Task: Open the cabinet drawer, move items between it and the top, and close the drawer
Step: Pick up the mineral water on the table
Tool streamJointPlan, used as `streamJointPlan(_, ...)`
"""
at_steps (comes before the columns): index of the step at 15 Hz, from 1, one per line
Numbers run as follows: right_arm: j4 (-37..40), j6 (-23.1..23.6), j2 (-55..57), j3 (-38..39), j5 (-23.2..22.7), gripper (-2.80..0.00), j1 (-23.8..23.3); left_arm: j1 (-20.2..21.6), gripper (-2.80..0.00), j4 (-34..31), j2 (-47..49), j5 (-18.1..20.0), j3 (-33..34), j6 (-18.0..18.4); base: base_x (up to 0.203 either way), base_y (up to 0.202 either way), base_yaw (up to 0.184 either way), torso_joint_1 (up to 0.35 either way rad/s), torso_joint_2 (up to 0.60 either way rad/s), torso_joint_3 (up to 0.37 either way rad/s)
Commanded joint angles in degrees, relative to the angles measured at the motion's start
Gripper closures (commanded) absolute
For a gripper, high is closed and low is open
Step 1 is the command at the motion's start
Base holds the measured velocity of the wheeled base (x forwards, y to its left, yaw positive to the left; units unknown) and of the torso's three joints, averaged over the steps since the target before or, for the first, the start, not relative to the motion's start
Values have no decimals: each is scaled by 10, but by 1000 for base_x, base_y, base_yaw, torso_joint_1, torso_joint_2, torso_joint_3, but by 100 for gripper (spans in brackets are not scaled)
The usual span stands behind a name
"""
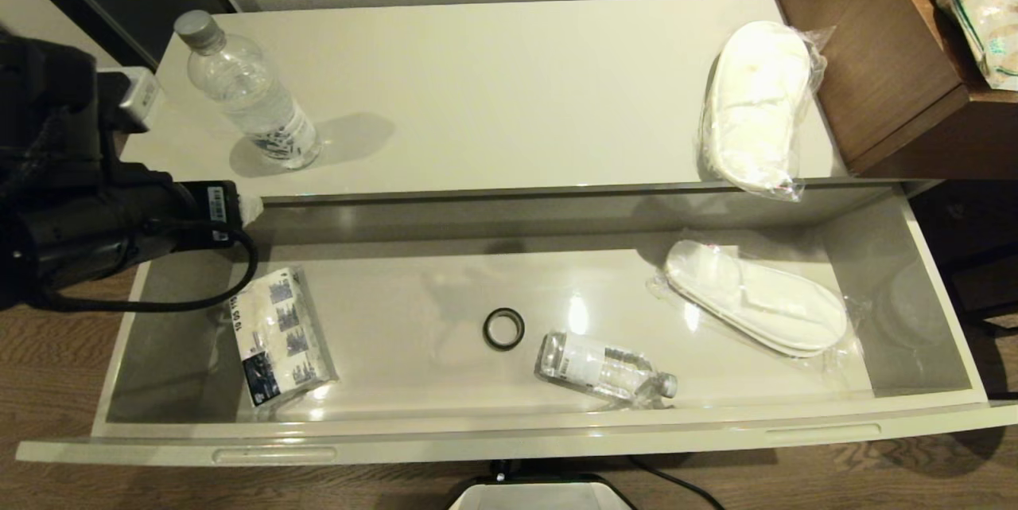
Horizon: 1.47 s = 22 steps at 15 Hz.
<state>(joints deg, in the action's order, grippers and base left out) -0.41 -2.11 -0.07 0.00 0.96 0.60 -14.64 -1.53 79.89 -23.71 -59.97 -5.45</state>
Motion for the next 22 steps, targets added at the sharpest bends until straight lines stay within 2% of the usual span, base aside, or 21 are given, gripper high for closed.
streamJointPlan(1,0,0,-9,2,0,0,0,0,-280,52,30,-4,24,1,0,0,0,0,0,0)
streamJointPlan(3,0,0,-9,2,0,0,0,-1,-280,103,43,-5,34,8,0,0,0,0,0,0)
streamJointPlan(5,0,0,-9,2,0,0,0,-7,-280,180,70,-19,12,10,0,0,0,0,0,0)
streamJointPlan(9,0,0,-9,2,0,0,0,-19,-280,209,100,-30,-17,9,0,0,0,0,0,0)
streamJointPlan(13,0,0,-9,2,0,0,0,-16,-280,316,140,-36,-10,49,0,0,0,0,0,0)
streamJointPlan(16,0,0,-9,2,0,0,0,6,-280,366,170,-43,-10,80,0,0,0,0,0,0)
streamJointPlan(18,0,0,-9,2,0,0,0,10,-280,386,178,-45,-9,82,0,0,0,0,0,0)
streamJointPlan(20,0,0,-9,2,0,0,0,17,-280,436,202,-63,-22,86,0,0,0,0,0,0)
streamJointPlan(22,0,0,-9,2,0,0,0,17,-280,443,211,-66,-27,80,0,0,0,0,0,0)
